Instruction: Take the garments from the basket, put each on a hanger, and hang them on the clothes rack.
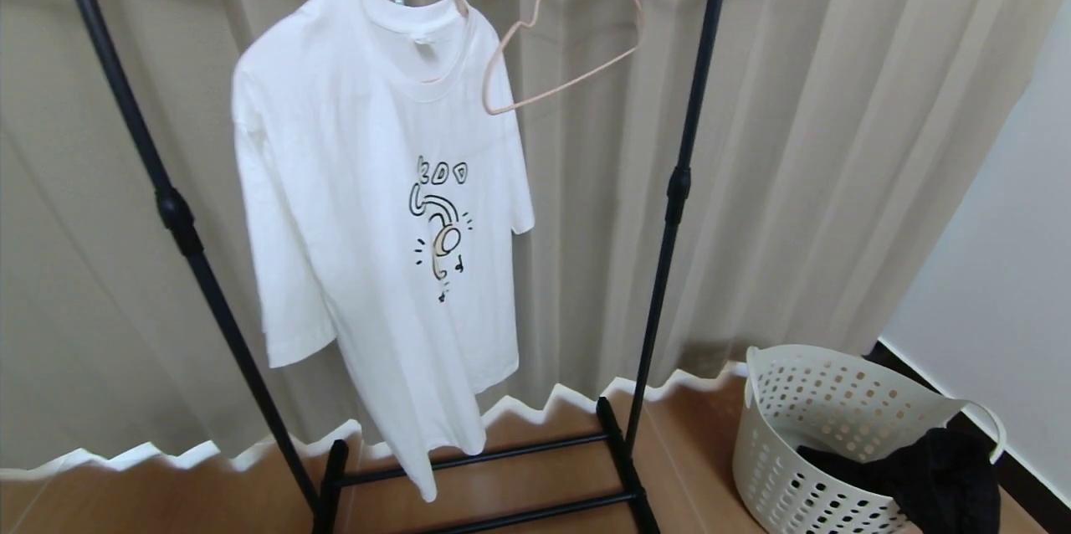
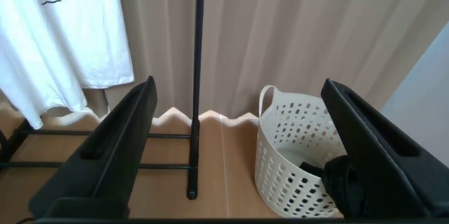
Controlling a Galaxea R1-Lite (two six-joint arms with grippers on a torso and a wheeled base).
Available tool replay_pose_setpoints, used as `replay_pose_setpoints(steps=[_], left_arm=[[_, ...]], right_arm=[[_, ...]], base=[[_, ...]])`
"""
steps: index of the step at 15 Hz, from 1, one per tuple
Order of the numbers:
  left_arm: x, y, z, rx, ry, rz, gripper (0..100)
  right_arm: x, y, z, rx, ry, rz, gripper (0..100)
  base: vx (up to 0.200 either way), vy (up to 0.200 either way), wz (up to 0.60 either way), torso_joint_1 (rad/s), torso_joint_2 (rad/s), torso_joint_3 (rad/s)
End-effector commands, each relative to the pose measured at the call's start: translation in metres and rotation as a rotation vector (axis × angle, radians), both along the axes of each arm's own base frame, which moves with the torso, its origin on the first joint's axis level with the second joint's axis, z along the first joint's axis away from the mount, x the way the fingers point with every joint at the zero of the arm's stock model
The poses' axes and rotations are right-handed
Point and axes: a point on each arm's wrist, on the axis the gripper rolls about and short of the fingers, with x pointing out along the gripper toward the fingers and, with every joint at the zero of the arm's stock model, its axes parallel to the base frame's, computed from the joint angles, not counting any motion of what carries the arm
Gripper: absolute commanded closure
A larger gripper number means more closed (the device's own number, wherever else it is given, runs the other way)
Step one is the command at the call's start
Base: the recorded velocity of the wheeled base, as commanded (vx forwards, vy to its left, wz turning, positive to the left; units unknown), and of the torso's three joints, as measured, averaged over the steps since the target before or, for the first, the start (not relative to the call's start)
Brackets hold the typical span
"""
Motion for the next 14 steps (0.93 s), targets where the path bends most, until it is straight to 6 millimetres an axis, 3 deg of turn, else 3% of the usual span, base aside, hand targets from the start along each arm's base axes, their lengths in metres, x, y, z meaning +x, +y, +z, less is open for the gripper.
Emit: replay_pose_setpoints(steps=[1,4,14], left_arm=[[0.0001,0.0000,0.0000,0.000,0.001,0.001,0],[0.0001,0.0000,0.0000,0.000,0.001,0.001,0],[0.0001,0.0000,0.0000,0.000,0.001,0.001,0]], right_arm=[[0.0001,0.0000,0.0002,-0.001,0.001,0.001,0],[0.0001,0.0000,0.0002,-0.001,0.001,0.001,0],[0.0001,0.0000,0.0002,-0.001,0.001,0.001,0]], base=[[0.000,0.000,-0.60,-0.002,0.00,-0.002],[0.000,0.000,0.00,0.000,0.00,0.000],[0.000,-0.200,0.00,0.002,0.00,0.004]])
